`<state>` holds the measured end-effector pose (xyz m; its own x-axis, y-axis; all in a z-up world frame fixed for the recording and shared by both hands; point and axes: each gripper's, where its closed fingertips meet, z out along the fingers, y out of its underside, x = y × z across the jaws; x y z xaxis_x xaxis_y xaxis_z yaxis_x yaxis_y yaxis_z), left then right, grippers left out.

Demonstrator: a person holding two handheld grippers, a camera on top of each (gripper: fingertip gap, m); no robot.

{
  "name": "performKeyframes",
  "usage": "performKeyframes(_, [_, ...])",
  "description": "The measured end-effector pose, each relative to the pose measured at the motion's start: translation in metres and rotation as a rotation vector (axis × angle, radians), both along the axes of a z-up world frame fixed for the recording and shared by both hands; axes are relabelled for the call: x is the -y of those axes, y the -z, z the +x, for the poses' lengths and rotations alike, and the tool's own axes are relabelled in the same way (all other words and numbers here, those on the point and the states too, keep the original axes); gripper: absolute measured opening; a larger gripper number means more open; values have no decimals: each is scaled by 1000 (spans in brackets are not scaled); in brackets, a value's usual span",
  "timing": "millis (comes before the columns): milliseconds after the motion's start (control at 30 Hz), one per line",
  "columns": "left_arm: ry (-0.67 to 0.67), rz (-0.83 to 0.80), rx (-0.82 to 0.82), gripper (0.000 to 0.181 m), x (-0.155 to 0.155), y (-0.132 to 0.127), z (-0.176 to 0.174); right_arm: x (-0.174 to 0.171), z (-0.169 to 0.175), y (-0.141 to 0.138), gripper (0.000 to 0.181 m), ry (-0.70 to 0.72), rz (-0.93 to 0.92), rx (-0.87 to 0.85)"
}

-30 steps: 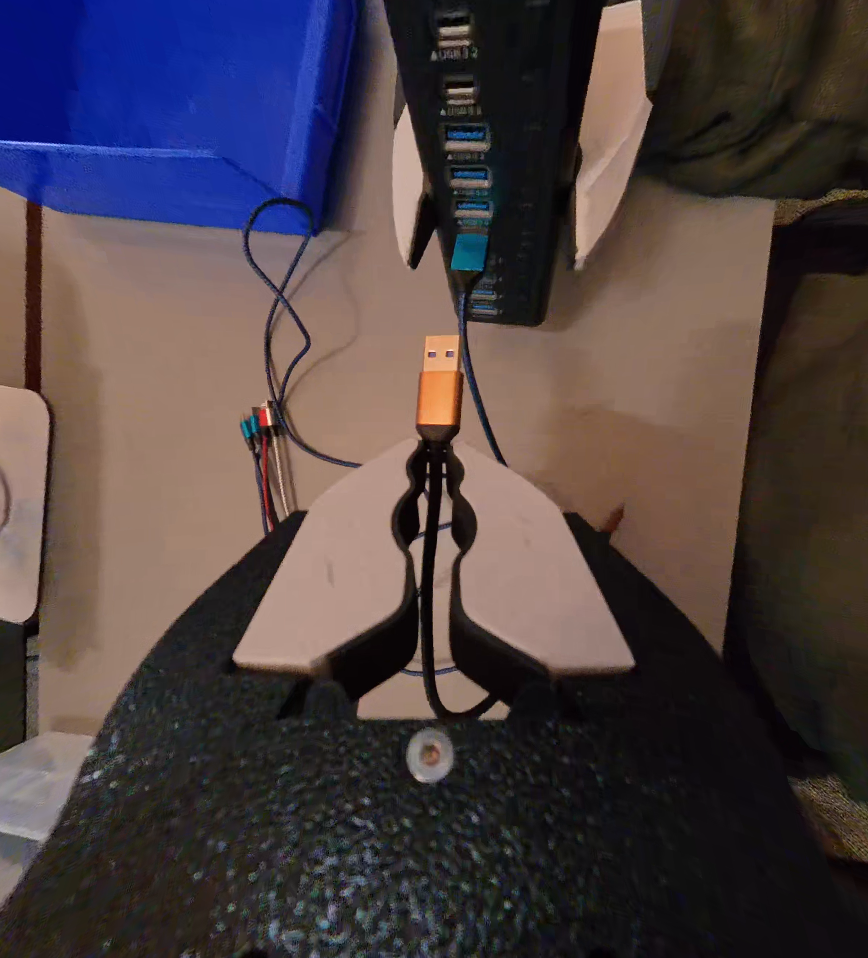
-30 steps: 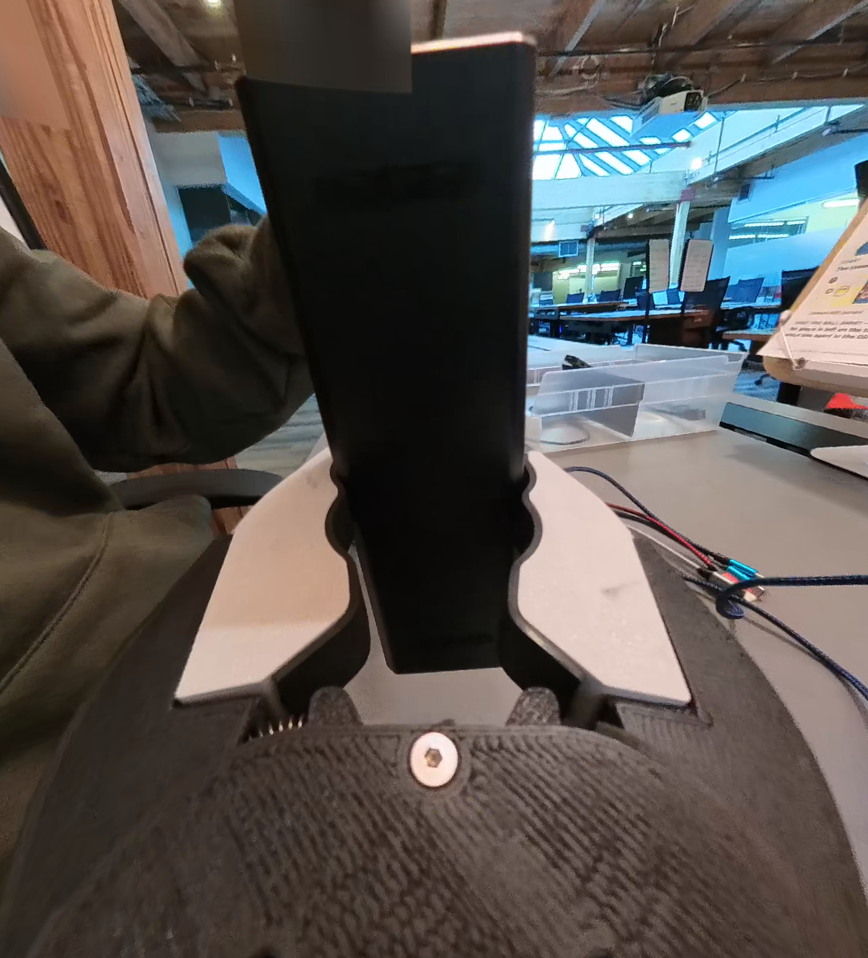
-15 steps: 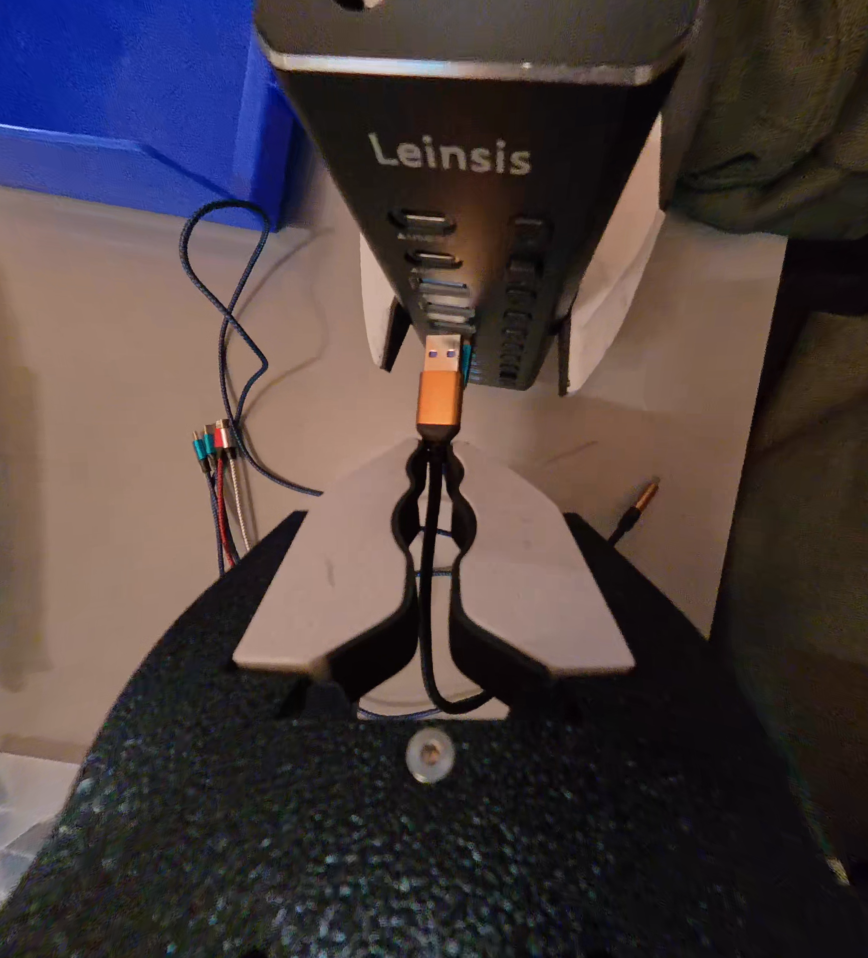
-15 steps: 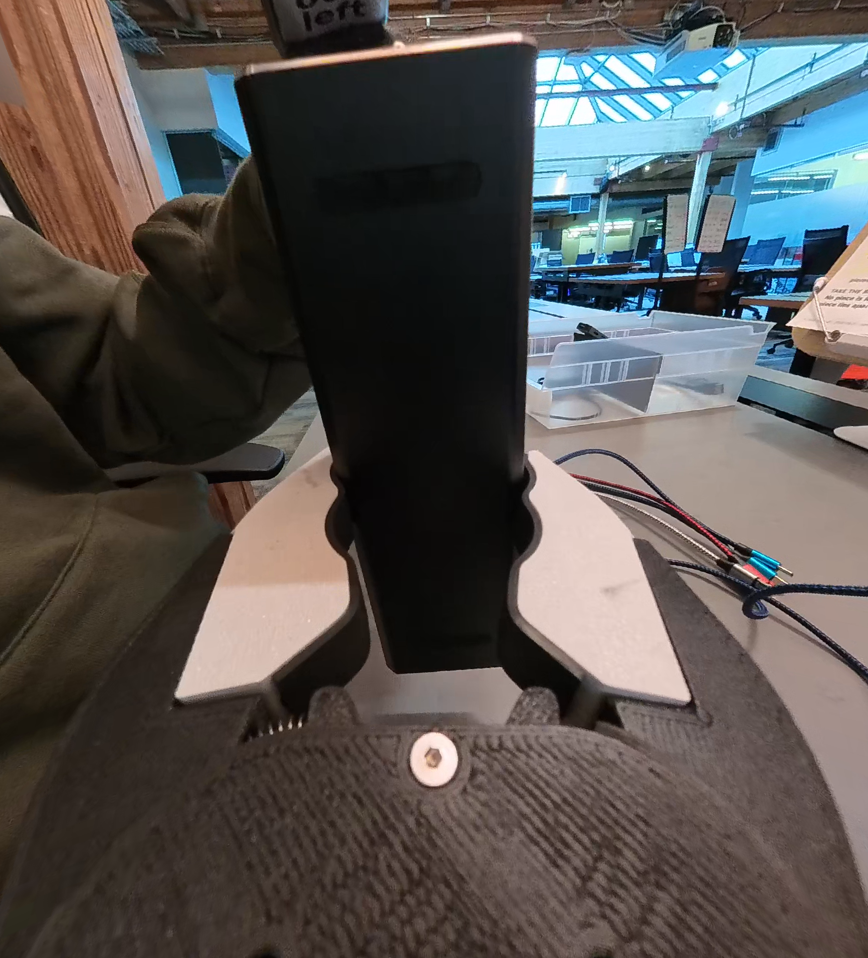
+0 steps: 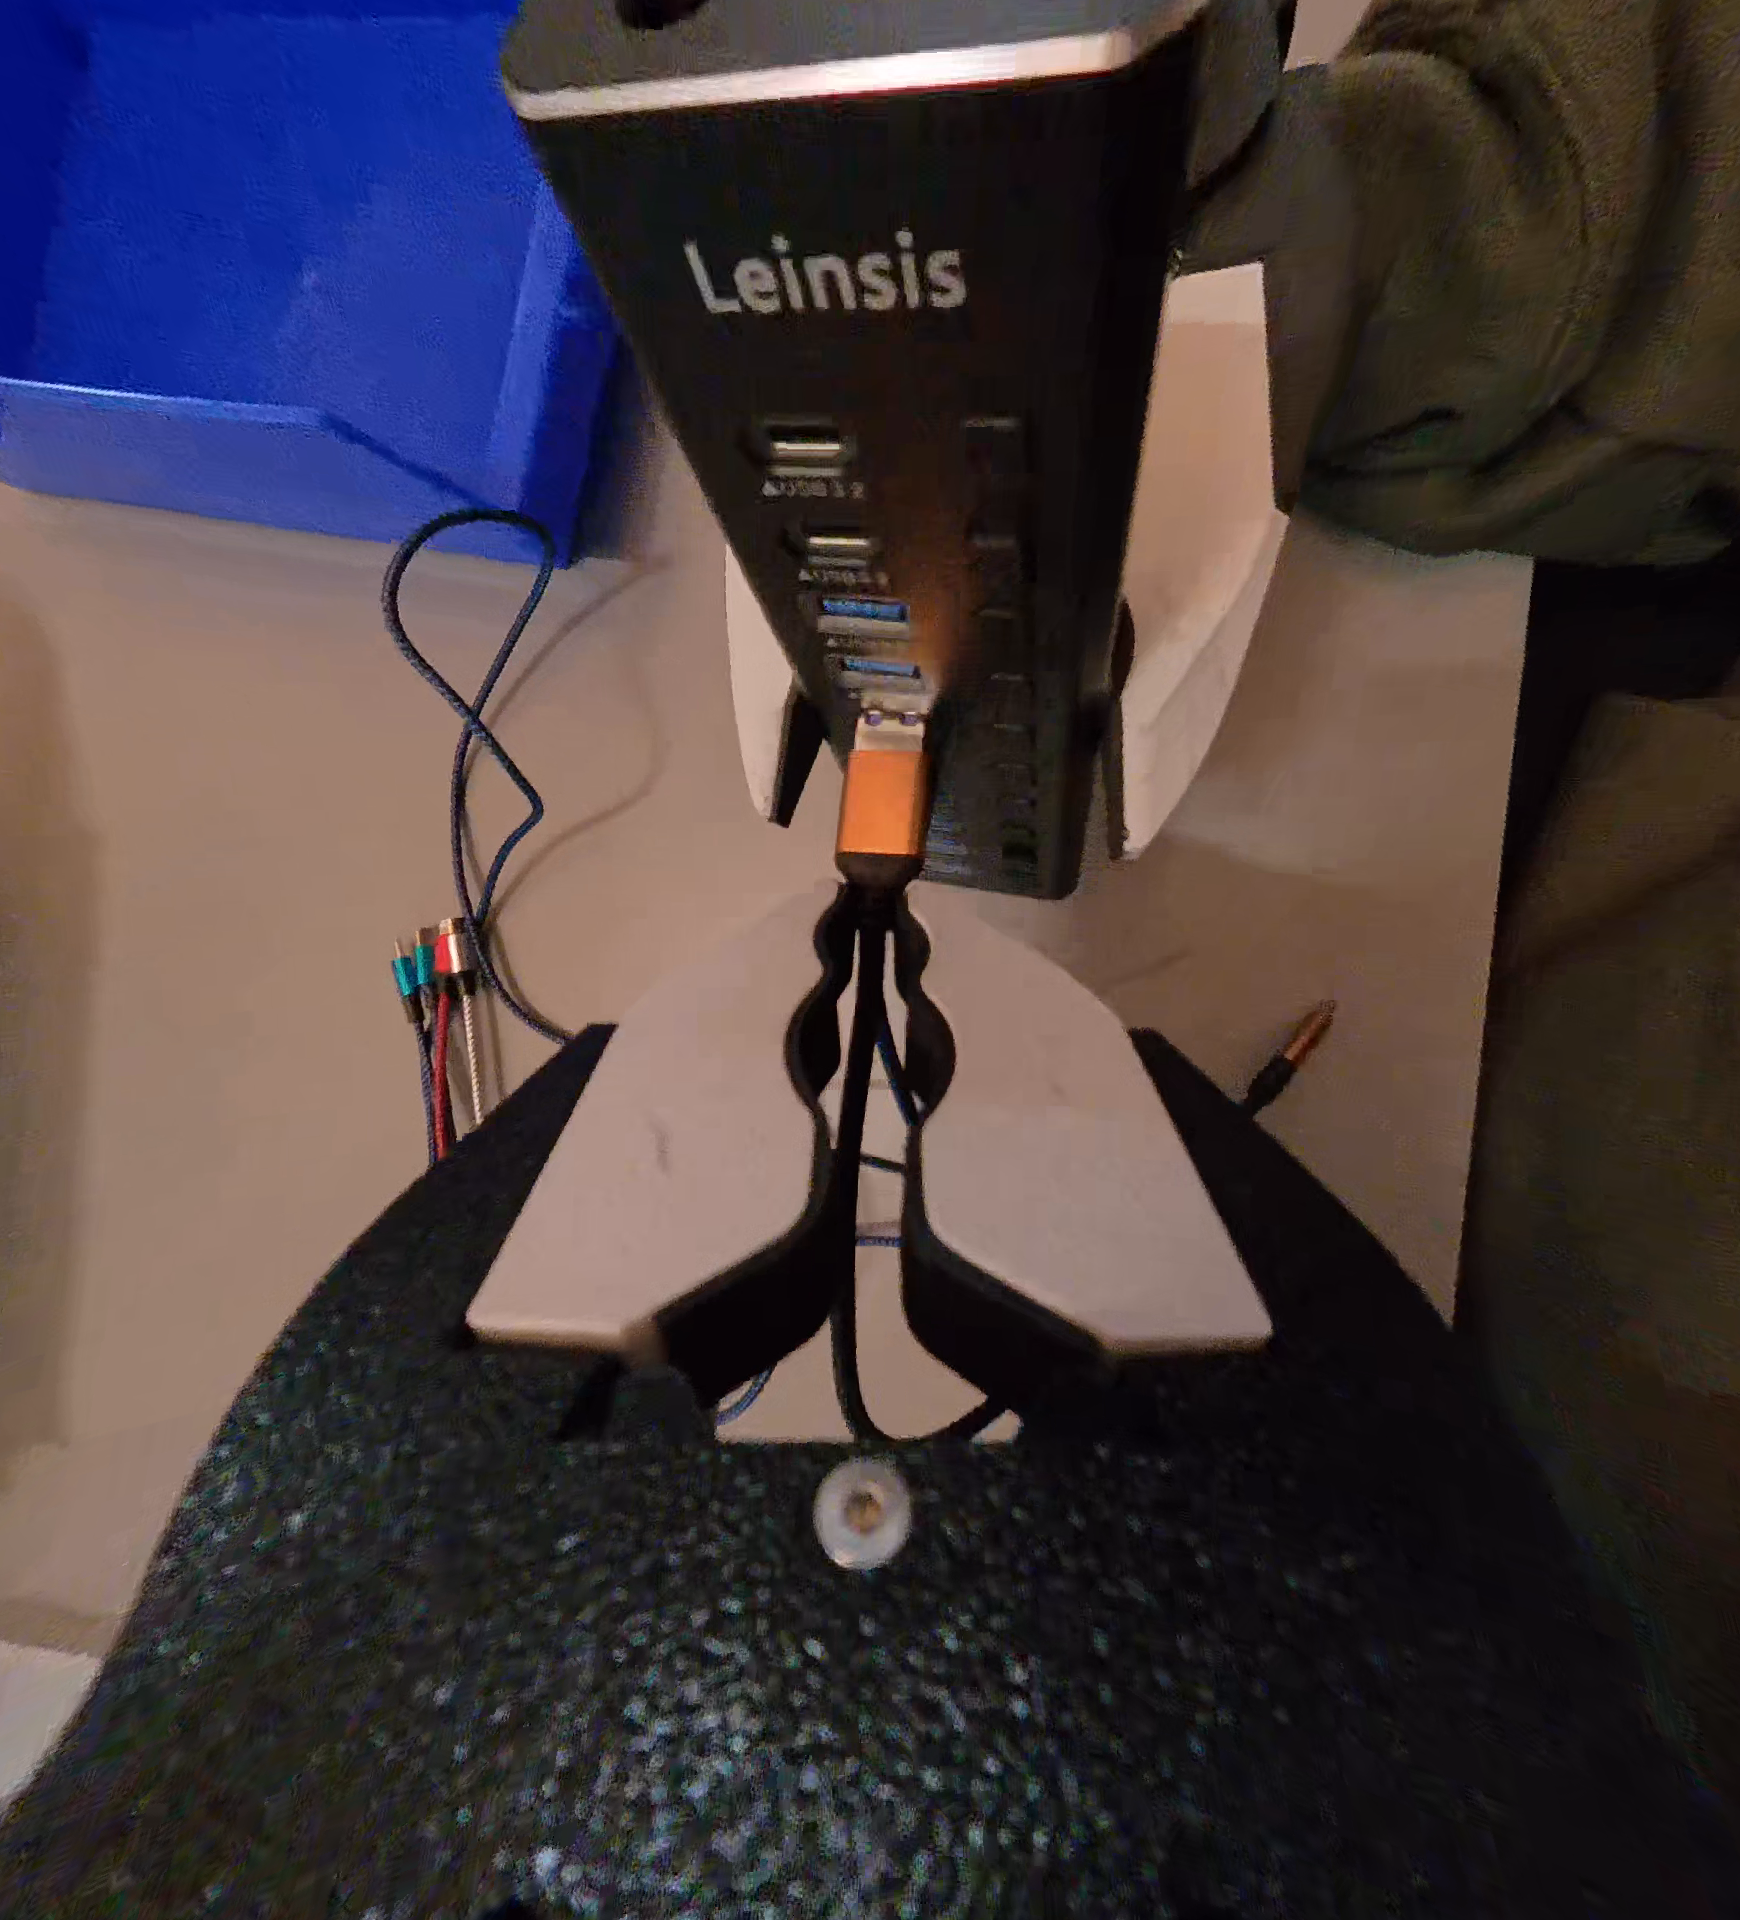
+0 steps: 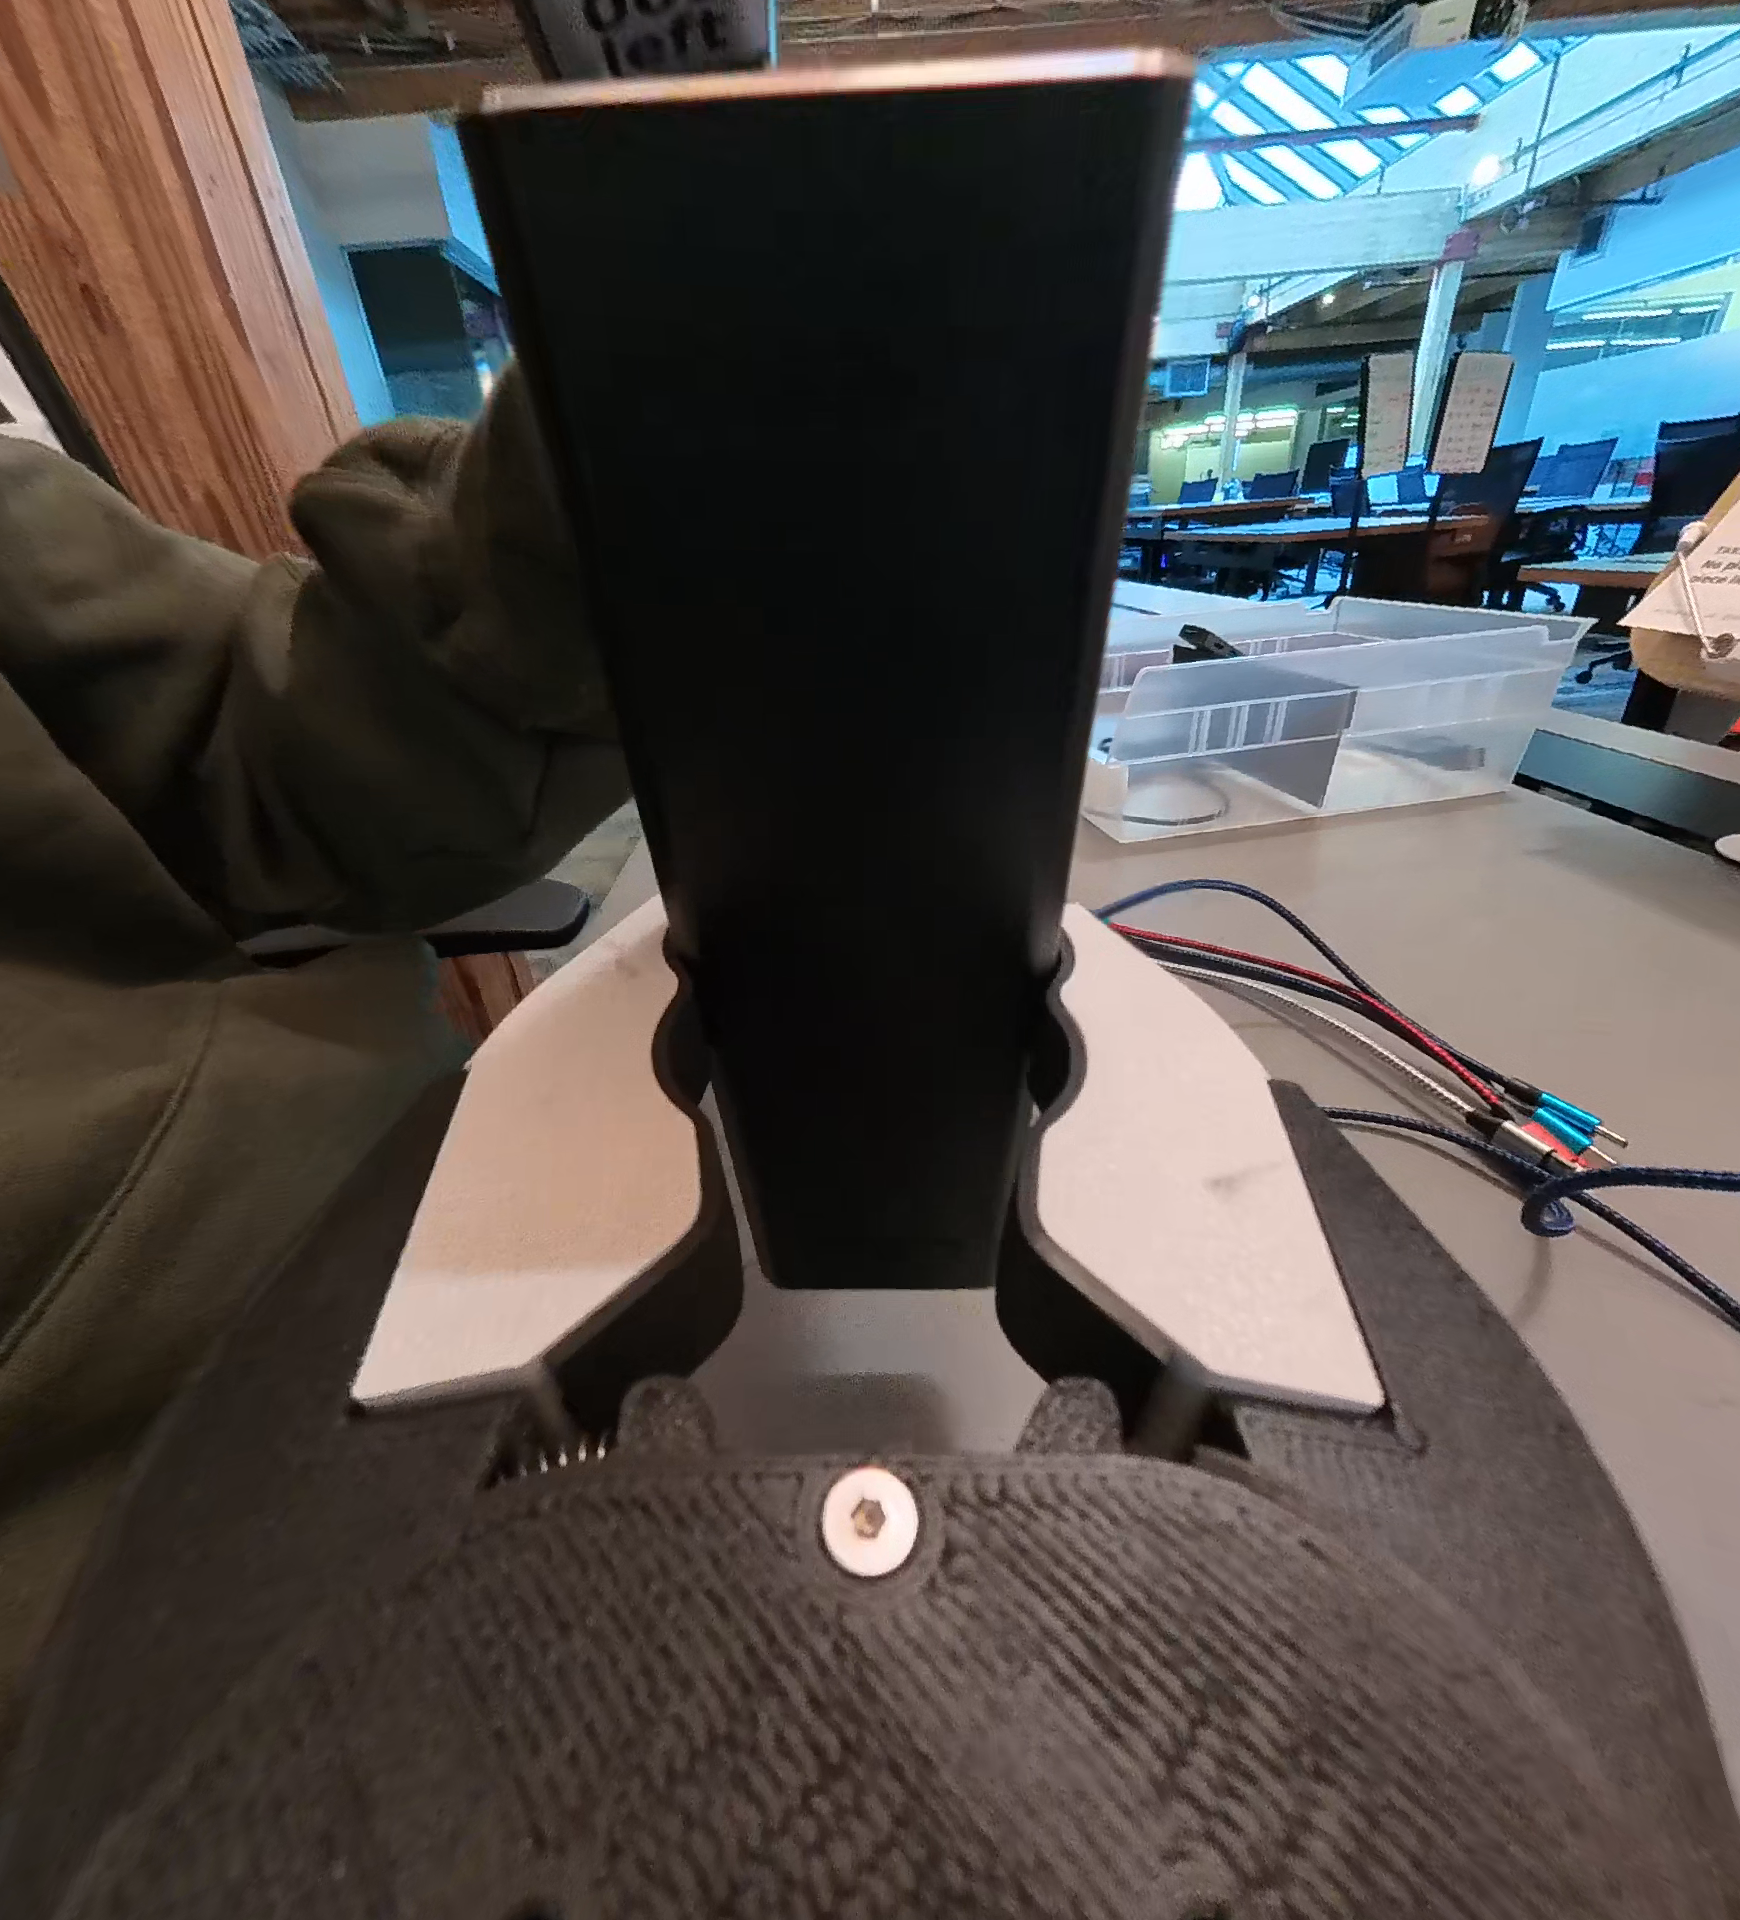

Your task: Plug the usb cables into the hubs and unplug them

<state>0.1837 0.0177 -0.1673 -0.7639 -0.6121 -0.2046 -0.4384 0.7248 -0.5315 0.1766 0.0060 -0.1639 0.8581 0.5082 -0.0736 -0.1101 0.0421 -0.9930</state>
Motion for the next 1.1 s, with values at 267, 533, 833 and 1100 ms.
performKeyframes(267, [52, -514, 120, 18, 6, -11, 2, 2, 2, -4, 61, -7, 30, -18])
performKeyframes(533, [90, -503, 205, 14, 12, -9, 1, -1, -1, 0, 61, -5, 6, 5])
performKeyframes(833, [118, -305, 222, 14, 8, -4, 1, -7, -7, 8, 61, -5, -45, 62])
performKeyframes(1100, [114, -203, 212, 14, 1, 5, 1, -13, -9, 16, 61, 15, -97, 106])
